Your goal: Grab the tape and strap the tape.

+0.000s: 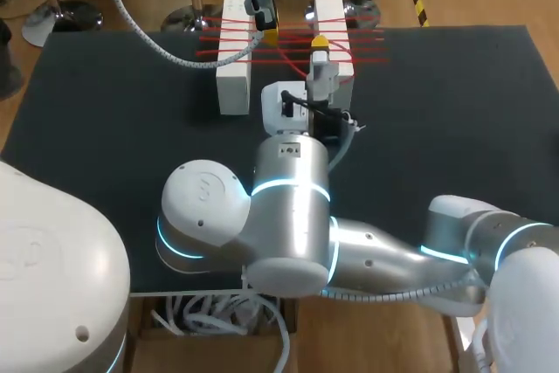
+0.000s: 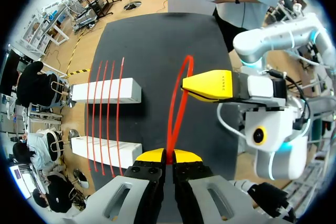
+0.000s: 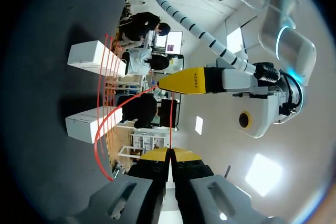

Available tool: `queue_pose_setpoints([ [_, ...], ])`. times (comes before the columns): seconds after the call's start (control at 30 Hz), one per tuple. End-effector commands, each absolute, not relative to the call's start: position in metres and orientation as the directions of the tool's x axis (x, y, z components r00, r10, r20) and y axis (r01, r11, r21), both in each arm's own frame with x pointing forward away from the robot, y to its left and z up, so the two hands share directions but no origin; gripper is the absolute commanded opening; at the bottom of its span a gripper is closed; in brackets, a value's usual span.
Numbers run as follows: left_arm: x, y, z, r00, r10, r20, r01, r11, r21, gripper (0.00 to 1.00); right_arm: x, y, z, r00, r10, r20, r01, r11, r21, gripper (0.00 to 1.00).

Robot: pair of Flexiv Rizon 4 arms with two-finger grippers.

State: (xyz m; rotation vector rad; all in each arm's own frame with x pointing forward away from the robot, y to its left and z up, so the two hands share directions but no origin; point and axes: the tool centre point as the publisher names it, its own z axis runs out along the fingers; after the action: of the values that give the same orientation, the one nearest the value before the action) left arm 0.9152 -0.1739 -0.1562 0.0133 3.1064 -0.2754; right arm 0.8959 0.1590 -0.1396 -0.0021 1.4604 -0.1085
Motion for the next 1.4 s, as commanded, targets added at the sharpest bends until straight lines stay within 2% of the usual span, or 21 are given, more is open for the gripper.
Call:
queue_pose_setpoints([
  [0.03,0.915,-0.174,-0.156,-1.000,0.006,-0.022,0.010,0.985,-0.173,0.00,0.896,0.155,-0.138,0.102,-0.077,-0.992,0.067,0.995,-0.070,0.00],
  [1.4,0.915,-0.174,-0.156,-1.000,0.006,-0.022,0.010,0.985,-0.173,0.00,0.894,0.173,-0.143,0.099,-0.078,-0.992,0.082,0.994,-0.070,0.00],
])
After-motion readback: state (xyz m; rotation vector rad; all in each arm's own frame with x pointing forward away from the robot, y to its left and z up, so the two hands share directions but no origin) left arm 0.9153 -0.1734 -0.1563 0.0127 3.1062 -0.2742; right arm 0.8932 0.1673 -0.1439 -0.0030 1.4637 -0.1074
